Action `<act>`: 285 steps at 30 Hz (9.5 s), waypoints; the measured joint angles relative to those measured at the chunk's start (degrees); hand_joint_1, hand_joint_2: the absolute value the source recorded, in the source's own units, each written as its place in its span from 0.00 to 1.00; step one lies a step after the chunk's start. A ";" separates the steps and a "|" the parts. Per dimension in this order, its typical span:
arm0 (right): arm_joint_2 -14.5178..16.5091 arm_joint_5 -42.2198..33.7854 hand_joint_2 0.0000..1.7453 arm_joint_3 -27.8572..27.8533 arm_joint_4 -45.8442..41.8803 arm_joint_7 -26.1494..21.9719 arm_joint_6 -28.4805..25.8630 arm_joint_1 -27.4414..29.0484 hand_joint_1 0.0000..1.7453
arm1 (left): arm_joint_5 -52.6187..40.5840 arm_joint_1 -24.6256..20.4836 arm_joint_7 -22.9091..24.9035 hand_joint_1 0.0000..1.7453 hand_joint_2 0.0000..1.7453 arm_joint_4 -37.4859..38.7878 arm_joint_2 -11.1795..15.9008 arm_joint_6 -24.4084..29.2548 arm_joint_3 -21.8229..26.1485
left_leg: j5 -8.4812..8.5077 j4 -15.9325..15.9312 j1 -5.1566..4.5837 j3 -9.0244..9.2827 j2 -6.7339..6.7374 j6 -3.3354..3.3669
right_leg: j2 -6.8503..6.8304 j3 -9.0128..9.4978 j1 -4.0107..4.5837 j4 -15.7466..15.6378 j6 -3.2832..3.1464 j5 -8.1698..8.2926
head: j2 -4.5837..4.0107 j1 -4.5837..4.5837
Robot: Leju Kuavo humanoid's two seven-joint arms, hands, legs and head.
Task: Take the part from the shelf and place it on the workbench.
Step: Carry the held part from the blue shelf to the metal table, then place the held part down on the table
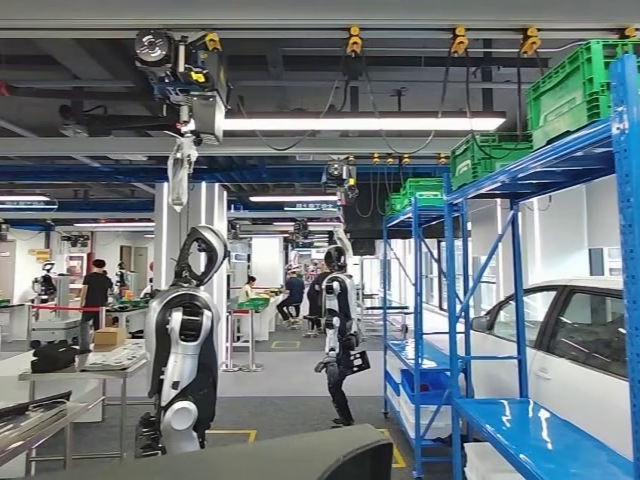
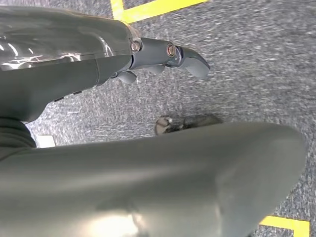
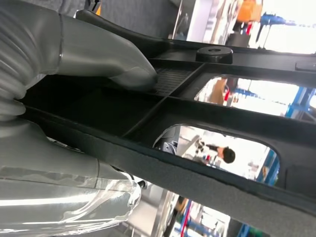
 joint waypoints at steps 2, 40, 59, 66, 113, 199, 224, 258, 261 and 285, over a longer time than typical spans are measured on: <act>0.05 0.01 1.00 -0.01 -0.01 -0.01 0.01 -0.01 1.00 | 0.01 -0.24 0.09 0.00 0.00 0.00 -0.10 0.01 -0.13 | 1.80 -5.68 -0.29 2.95 2.22 0.42 | -1.11 0.23 0.25 0.37 0.88 -0.51 | 0.00 0.01; -0.01 -1.39 1.00 -0.03 -0.10 0.33 1.89 -0.38 1.00 | -0.09 0.34 1.18 0.00 0.00 0.04 -1.04 -0.30 -1.16 | 1.92 -6.28 -0.98 2.60 -0.96 3.87 | 2.93 -3.18 0.16 9.49 1.96 -6.53 | 0.00 -0.03; 0.08 -1.76 1.00 -0.15 -0.11 0.34 2.09 -0.45 1.00 | 0.00 0.42 0.36 0.00 0.00 0.09 -1.13 -0.68 -1.54 | -3.55 7.61 -0.57 -4.21 -2.01 1.14 | 1.53 -0.42 0.82 0.17 -0.76 0.67 | 0.00 -0.02; 0.06 -1.98 1.00 -0.21 -0.11 0.46 2.31 -0.63 1.00 | 0.02 0.42 0.33 0.00 0.00 0.09 -1.38 -0.70 -1.62 | 1.53 -5.82 -0.92 2.62 0.91 2.47 | -2.16 0.09 0.97 0.88 1.48 -0.52 | 0.01 -0.04; 0.15 -4.14 1.00 -1.21 -0.04 1.73 2.45 -1.44 1.00 | 1.29 0.53 0.66 0.00 0.00 0.14 -2.10 -0.73 -2.12 | 1.27 -6.32 -2.01 3.48 -4.85 4.11 | 4.98 -1.52 2.40 0.41 -1.38 1.26 | 0.00 -0.01; 1.10 -5.03 1.00 -1.84 -0.57 2.05 2.64 -0.20 1.00 | 1.37 0.94 0.02 0.00 0.00 0.25 -1.86 -0.35 -2.68 | -5.66 -6.01 -0.77 10.13 -2.35 4.33 | 4.36 -10.24 0.87 10.72 1.75 -3.14 | 0.00 -0.18; 1.10 -5.08 1.00 -2.43 -0.63 2.05 2.98 -0.37 1.00 | 1.28 0.52 0.01 0.00 0.00 0.33 -1.75 -0.13 -3.08 | 0.63 -4.98 -1.09 2.44 -2.07 4.66 | 4.82 -2.99 0.92 14.19 2.17 -6.43 | 0.00 -0.09; 2.38 -3.87 1.00 0.34 2.28 6.95 3.79 -9.02 1.00 | 0.24 -0.68 -1.01 0.00 0.00 0.33 -2.27 -0.21 -4.77 | 0.04 -6.22 -0.81 3.83 -1.83 4.04 | 4.42 -11.36 1.05 18.13 1.66 -5.54 | 0.03 -0.17; 3.33 -2.31 1.00 1.20 5.12 8.59 1.75 -12.52 1.00 | -0.11 -0.93 -1.01 0.00 0.00 0.33 -2.39 -0.38 -5.28 | -0.11 -6.23 -1.01 4.11 -1.98 3.93 | 4.44 -6.73 1.36 7.32 0.71 0.54 | 0.01 -0.17; 13.38 38.36 1.00 0.26 47.94 21.77 -29.83 -37.34 1.00 | -3.25 -3.83 1.09 0.00 0.00 0.26 -4.30 -1.28 -8.84 | 0.23 -5.07 -0.22 2.52 -1.84 3.47 | 4.37 -8.67 1.17 11.37 1.65 -3.43 | 0.00 -0.25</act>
